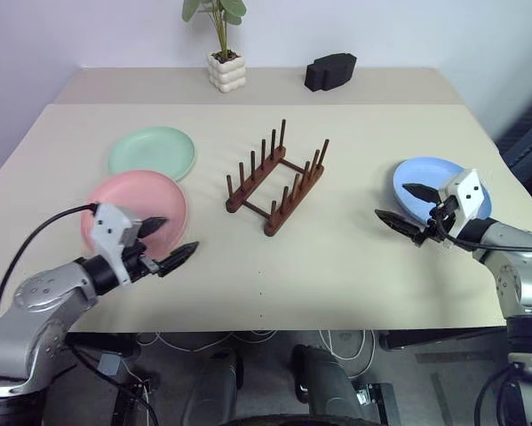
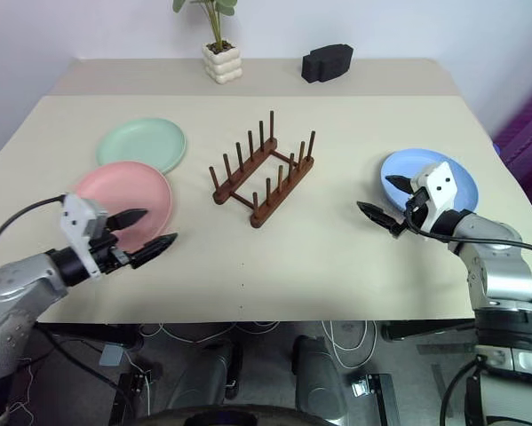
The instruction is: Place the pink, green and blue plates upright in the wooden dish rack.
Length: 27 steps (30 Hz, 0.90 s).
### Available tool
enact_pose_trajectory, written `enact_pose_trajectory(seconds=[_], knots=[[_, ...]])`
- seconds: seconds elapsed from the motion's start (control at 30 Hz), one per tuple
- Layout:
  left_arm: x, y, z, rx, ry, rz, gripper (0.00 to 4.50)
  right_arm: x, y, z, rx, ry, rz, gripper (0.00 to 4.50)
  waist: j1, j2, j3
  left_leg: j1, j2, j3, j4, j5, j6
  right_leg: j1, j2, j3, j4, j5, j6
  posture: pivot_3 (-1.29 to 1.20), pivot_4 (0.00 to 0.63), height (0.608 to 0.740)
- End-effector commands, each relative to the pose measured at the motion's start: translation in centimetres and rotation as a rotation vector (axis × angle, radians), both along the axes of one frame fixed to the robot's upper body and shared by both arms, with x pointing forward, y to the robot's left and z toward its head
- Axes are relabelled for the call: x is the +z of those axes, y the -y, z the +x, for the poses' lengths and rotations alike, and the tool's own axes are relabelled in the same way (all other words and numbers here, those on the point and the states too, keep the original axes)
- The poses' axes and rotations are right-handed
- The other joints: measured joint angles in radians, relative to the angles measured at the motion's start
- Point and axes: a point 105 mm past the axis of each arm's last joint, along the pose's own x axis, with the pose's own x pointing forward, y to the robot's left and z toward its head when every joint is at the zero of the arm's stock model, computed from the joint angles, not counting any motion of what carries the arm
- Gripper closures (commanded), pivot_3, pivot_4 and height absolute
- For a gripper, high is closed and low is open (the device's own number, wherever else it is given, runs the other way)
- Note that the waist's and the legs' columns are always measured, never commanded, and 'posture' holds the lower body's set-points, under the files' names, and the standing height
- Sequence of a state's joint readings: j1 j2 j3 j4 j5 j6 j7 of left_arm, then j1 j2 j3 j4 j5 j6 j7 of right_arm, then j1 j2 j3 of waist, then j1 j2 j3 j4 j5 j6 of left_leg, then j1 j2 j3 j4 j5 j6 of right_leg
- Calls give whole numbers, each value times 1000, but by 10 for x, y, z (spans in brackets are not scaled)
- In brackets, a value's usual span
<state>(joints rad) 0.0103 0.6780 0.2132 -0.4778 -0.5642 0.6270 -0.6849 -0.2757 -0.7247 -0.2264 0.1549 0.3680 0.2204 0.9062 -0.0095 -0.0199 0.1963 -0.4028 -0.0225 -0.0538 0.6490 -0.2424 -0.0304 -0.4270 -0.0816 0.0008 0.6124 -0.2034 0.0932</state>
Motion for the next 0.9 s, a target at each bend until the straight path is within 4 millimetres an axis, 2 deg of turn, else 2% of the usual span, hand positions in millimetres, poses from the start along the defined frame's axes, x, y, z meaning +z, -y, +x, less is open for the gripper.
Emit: enact_pose_trajectory(seconds=[0.03, 0.2, 0.27, 0.37, 0.53, 0.73, 0.9], knots=[[-2, 31, 6, -65, 35, 67, 0, 17, -2, -4, -8, 74, 5, 11, -1, 0, 0, 0, -1, 0, 0, 0, 0, 0, 0, 0, 0, 0, 0, 0, 150, 736], [-14, 70, 24, -68, 39, 74, 0, 12, -2, -12, -23, 77, 17, 11, -1, 0, 0, 0, -1, 0, 0, 0, 0, 0, 0, 0, 0, 0, 1, 0, 150, 736], [-20, 82, 27, -94, 54, 111, 0, 11, -1, -16, -28, 76, 20, 11, -1, 0, 0, 0, -1, 0, 0, 0, 0, 0, 1, 0, 1, 1, 1, 0, 150, 736], [-27, 108, 28, -135, -5, 61, 0, 7, -1, -24, -31, 72, 26, 11, 0, 1, -1, 1, -1, 0, 0, 0, 0, 0, 0, 0, 1, 0, 1, 0, 150, 736], [-41, 112, 41, -60, -51, 82, 0, 0, -8, -33, -33, 64, 37, 11, -3, 2, -1, 1, -1, -1, 0, 0, 0, 0, 1, 0, 1, 0, 1, 0, 150, 736], [-48, 130, 50, -11, -93, 55, 0, -3, -17, -35, -25, 68, 55, 11, 2, 2, -1, 1, -2, -1, 1, 0, 0, 1, 0, 0, 1, 0, 1, 0, 150, 736], [-52, 144, 51, -31, -115, 39, 0, -10, -37, -41, 41, 45, 49, 11, 3, 3, -2, 2, -2, -1, 1, 0, 0, 2, 0, 0, 1, 0, 1, 0, 150, 736]])
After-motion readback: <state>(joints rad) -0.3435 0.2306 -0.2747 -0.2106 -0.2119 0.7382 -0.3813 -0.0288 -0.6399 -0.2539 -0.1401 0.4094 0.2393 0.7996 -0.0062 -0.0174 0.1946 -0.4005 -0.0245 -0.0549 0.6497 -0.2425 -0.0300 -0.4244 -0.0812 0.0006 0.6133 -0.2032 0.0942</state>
